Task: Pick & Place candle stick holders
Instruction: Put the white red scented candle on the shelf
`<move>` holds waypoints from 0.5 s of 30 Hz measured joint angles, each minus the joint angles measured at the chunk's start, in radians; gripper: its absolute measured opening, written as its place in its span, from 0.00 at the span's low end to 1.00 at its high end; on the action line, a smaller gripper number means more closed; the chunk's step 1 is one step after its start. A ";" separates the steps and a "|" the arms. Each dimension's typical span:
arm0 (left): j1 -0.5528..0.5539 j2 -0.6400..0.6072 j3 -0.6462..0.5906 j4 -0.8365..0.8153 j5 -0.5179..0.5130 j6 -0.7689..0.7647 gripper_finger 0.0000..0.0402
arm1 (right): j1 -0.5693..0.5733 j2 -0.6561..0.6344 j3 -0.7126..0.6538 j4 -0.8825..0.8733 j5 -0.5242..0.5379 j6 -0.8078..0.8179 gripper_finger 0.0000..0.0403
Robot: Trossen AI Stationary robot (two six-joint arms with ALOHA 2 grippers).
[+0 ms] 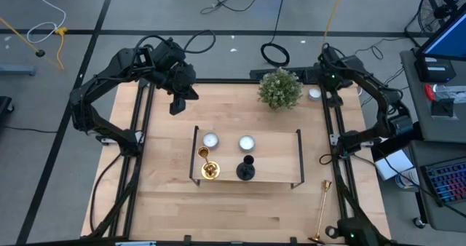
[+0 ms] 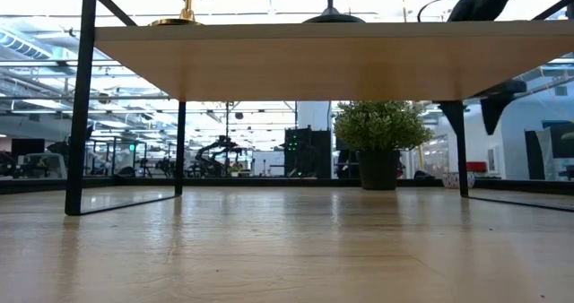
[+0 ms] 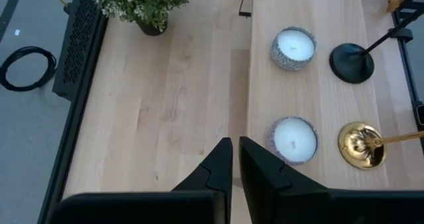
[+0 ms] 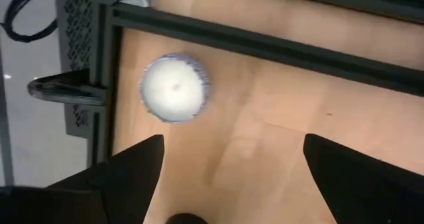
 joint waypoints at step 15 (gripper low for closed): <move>0.000 0.000 0.000 -0.013 0.000 0.002 0.08 | -0.001 0.149 0.001 0.094 -0.042 -0.016 0.89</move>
